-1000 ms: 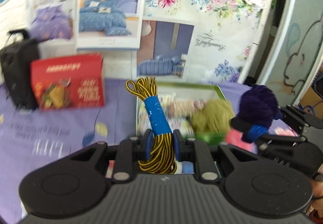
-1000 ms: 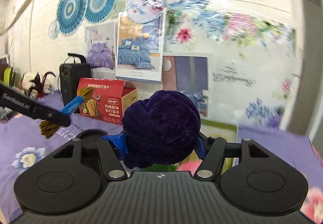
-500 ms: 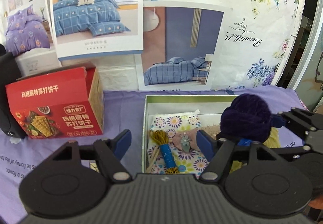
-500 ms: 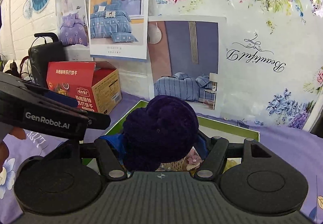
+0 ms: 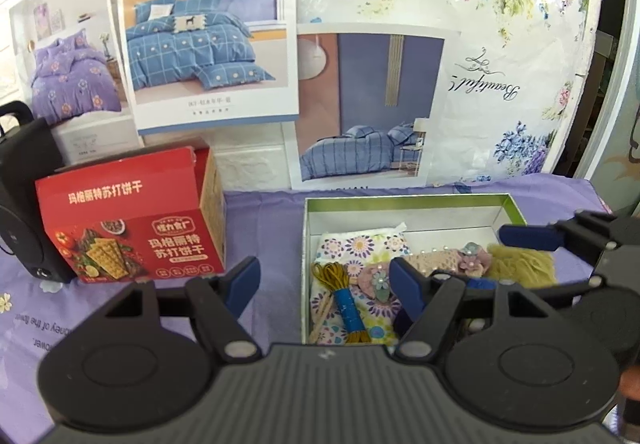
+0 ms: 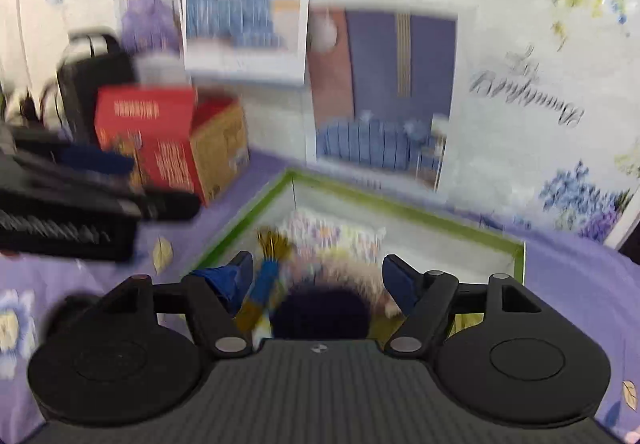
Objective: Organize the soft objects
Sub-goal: 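Move the right tool toward the green-and-white mitt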
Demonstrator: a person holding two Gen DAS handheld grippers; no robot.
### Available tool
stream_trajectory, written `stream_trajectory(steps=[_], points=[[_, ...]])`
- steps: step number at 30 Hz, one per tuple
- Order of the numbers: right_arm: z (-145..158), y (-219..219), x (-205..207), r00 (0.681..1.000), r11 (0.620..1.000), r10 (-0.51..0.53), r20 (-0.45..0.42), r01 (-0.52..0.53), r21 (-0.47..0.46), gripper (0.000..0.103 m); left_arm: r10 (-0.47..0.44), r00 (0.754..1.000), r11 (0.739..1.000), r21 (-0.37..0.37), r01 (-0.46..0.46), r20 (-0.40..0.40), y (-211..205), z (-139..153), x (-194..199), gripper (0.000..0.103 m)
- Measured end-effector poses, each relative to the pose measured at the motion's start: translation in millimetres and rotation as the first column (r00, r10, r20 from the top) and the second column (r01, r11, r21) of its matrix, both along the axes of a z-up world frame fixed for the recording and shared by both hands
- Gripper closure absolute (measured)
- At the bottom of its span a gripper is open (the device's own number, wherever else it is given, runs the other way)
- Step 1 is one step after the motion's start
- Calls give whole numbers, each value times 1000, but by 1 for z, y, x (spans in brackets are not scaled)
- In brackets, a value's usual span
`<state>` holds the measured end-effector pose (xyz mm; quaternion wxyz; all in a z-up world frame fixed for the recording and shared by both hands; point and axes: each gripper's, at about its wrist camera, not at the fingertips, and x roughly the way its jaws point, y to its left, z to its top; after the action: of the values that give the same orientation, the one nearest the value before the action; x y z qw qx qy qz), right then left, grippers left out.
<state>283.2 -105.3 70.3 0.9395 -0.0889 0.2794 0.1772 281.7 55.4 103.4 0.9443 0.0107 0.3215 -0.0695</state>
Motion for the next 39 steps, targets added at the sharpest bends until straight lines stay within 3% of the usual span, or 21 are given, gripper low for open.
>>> stream_trajectory(steps=[1, 4, 9, 14, 18, 22, 28, 32, 36, 39], points=[[-1, 0, 4, 1000, 1000, -13, -27, 13, -21, 44, 1, 1000, 1000, -5, -1, -5, 1, -1, 0, 31], [4, 0, -7, 1000, 1000, -6, 22, 6, -6, 43, -1, 1000, 1000, -8, 1, -6, 4, -2, -2, 31], [8, 4, -25, 1000, 999, 13, 28, -12, -40, 42, 1, 1000, 1000, -1, -1, -11, 4, 2, -14, 31], [21, 2, -80, 994, 996, 24, 104, -16, -85, 41, -11, 999, 1000, 13, 11, 33, 7, 13, -58, 31], [19, -12, -140, 989, 998, 24, 143, -16, -54, 40, -27, 999, 999, 19, 26, 42, 11, 11, -106, 31], [-15, -30, -200, 992, 1000, -6, 125, 9, -24, 39, -38, 999, 999, 24, 38, 25, 12, -11, -155, 31], [-87, -53, -256, 990, 991, -135, 33, 135, -3, 39, -99, 987, 995, -1, 99, -125, 6, -71, -208, 31], [-109, -57, -264, 985, 984, -171, -11, 172, 39, 39, -112, 975, 993, 6, 115, -190, -2, -103, -234, 31], [-119, -41, -253, 986, 986, -166, 27, 166, -10, 39, -123, 959, 992, -48, 114, -255, -7, -116, -233, 31], [-125, -30, -237, 991, 990, -136, 16, 137, -30, 38, -129, 958, 992, -30, 125, -255, -17, -120, -229, 31]])
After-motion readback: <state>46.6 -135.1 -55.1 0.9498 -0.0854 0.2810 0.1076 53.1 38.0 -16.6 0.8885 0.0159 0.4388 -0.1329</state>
